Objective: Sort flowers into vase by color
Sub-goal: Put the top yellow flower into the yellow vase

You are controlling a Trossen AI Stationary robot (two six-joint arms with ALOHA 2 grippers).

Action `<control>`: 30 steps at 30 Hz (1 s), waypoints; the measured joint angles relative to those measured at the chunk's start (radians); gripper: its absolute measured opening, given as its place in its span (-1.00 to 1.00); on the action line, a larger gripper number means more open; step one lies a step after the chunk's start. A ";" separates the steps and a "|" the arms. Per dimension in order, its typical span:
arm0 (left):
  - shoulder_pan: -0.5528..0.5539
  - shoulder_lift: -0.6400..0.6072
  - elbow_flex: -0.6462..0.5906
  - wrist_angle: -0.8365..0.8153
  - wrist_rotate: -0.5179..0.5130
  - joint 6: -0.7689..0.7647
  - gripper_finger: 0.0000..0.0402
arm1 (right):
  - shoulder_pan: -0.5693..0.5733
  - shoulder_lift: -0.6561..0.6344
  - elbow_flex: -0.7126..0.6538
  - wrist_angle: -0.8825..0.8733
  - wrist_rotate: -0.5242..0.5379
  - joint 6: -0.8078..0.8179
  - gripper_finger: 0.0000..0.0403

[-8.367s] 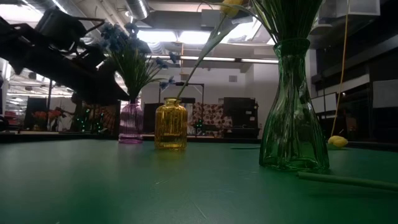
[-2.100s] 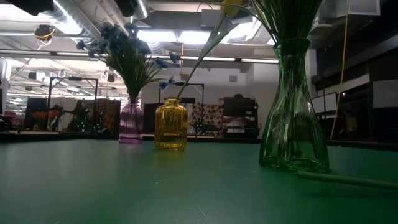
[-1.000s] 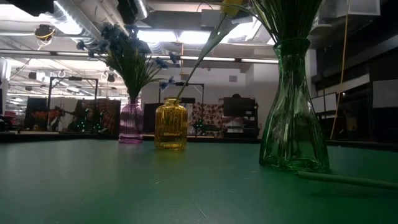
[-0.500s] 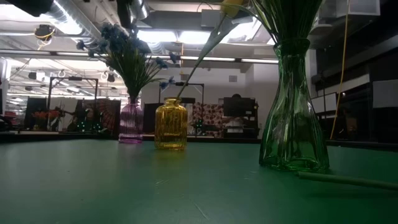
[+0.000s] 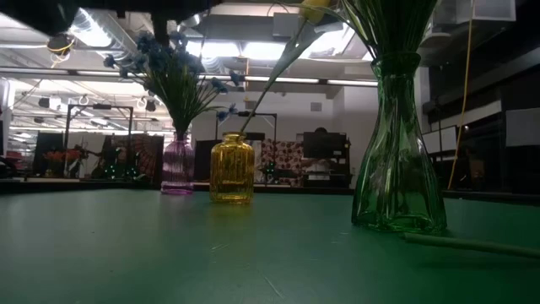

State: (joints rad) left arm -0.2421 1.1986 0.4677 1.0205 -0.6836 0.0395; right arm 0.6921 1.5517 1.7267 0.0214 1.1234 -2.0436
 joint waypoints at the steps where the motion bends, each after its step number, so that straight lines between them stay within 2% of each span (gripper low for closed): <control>1: 0.002 0.024 -0.015 0.057 0.000 0.015 -0.99 | 0.018 -0.008 0.000 -0.001 0.012 0.012 0.04; 6: 0.017 0.151 -0.087 0.314 -0.002 0.079 -0.99 | 0.080 -0.025 0.000 0.000 0.093 0.053 0.04; 10: 0.040 0.283 -0.112 0.531 0.001 0.069 -0.99 | 0.115 -0.023 0.000 -0.012 0.179 0.073 0.04; 14: 0.063 0.366 -0.103 0.547 0.041 0.066 -0.99 | 0.122 -0.023 0.000 -0.056 0.203 0.131 0.04; 19: 0.086 0.412 -0.065 0.548 0.079 0.048 -0.99 | 0.119 -0.023 0.000 -0.099 0.231 0.181 0.04; 30: 0.155 0.422 -0.040 0.548 0.104 0.022 -0.99 | 0.119 -0.023 0.000 -0.109 0.231 0.212 0.04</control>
State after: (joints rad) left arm -0.0870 1.6203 0.4278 1.5684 -0.5800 0.0618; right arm 0.8112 1.5289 1.7264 -0.0874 1.3543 -1.8319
